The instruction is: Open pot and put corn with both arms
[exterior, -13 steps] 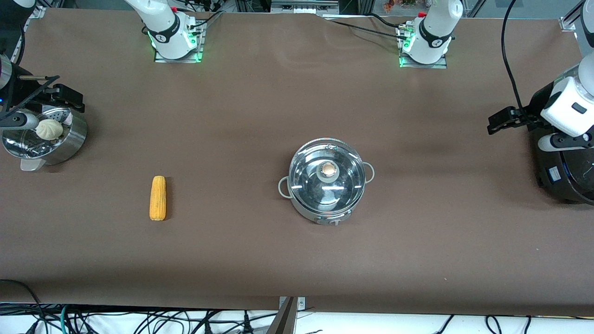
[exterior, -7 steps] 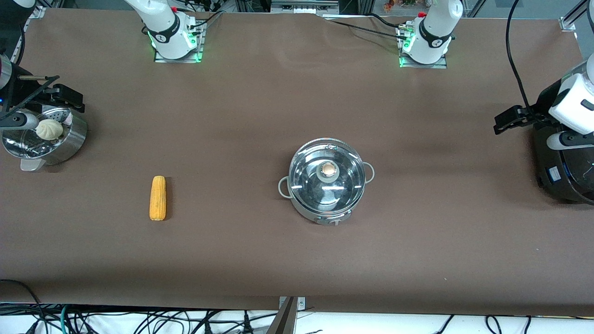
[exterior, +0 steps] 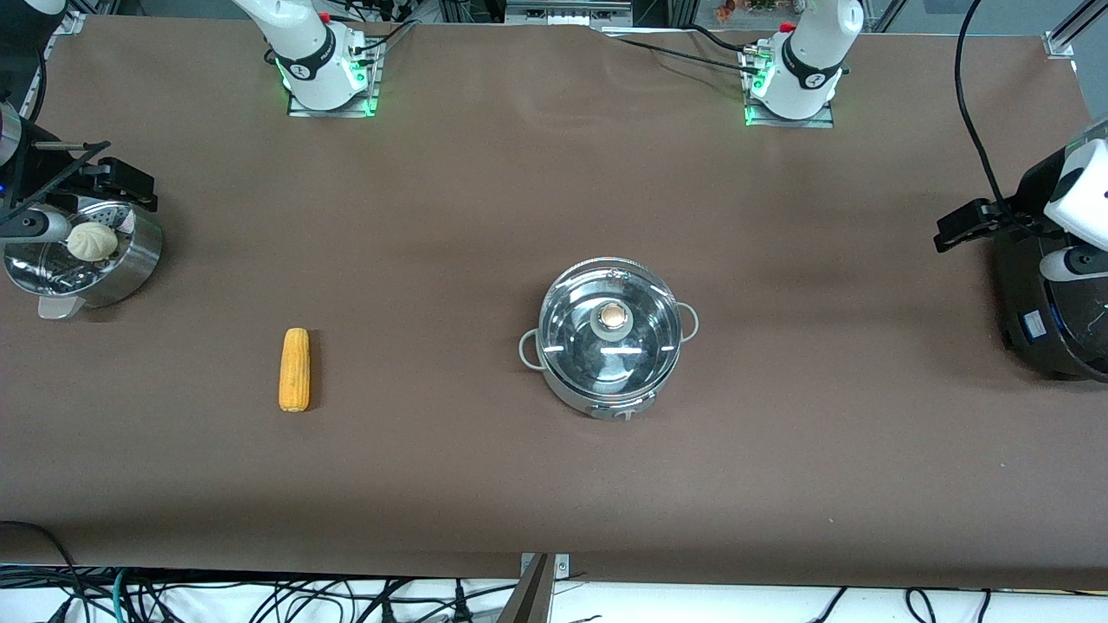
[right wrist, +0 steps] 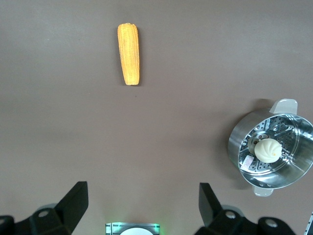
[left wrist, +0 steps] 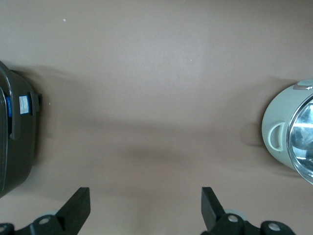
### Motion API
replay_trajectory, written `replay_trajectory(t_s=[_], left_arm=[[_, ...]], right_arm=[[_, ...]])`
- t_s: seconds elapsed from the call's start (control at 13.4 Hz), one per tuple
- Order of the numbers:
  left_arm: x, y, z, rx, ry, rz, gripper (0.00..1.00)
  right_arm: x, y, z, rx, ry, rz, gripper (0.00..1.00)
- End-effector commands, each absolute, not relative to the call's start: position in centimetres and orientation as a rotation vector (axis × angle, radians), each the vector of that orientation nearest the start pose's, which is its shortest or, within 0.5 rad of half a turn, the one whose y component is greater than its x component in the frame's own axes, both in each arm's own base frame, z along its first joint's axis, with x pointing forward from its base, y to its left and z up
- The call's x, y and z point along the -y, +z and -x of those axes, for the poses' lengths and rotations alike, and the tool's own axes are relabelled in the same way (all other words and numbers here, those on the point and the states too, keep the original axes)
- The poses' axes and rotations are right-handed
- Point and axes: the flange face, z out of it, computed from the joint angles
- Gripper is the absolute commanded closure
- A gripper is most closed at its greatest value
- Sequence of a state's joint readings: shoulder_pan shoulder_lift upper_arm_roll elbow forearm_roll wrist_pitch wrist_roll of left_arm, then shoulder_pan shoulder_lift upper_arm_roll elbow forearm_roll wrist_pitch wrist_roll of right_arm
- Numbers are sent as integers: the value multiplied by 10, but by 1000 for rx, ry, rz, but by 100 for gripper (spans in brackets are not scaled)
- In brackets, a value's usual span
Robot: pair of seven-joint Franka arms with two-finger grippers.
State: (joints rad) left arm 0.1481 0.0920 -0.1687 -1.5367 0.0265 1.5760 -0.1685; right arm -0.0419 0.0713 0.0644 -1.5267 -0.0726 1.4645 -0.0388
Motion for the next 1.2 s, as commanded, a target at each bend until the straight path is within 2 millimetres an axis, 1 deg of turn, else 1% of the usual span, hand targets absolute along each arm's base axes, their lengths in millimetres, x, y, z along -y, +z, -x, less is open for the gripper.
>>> replay_trajectory(t_s=[0.0,0.15,0.3,0.37,0.45,0.52,0.6,0.75,0.82,0.9,0.97,1.05,1.12], left_arm=[[-1,583,-556,232,-27,3098,0],[-1,584,-558,222,-27,3088,0],[-1,584,-555,238,14,3088,0],[6,579,-559,214,20,3102,0],[8,574,-571,206,26,3104,0],[10,576,-578,198,17,3111,0],[9,565,-584,196,43,3105,0],[5,517,-603,190,172,3110,0],[1,519,-603,178,170,3120,0],[2,524,-602,101,156,3128,0],[10,535,-604,76,128,3135,0],[32,538,-602,57,141,3138,0],[50,539,-600,122,147,3137,0]], right_arm=[[1,601,-567,86,202,3191,0],[1,602,-567,88,200,3193,0],[2,602,-568,86,197,3194,0],[5,602,-569,78,189,3203,0],[5,603,-571,81,168,3217,0],[6,597,-574,84,180,3227,0],[6,595,-576,87,179,3241,0],[7,593,-583,87,127,3245,0],[7,585,-590,96,119,3246,0],[6,577,-594,100,134,3244,0],[6,571,-596,101,144,3240,0],[5,568,-599,102,141,3236,0],[5,560,-604,103,140,3231,0]])
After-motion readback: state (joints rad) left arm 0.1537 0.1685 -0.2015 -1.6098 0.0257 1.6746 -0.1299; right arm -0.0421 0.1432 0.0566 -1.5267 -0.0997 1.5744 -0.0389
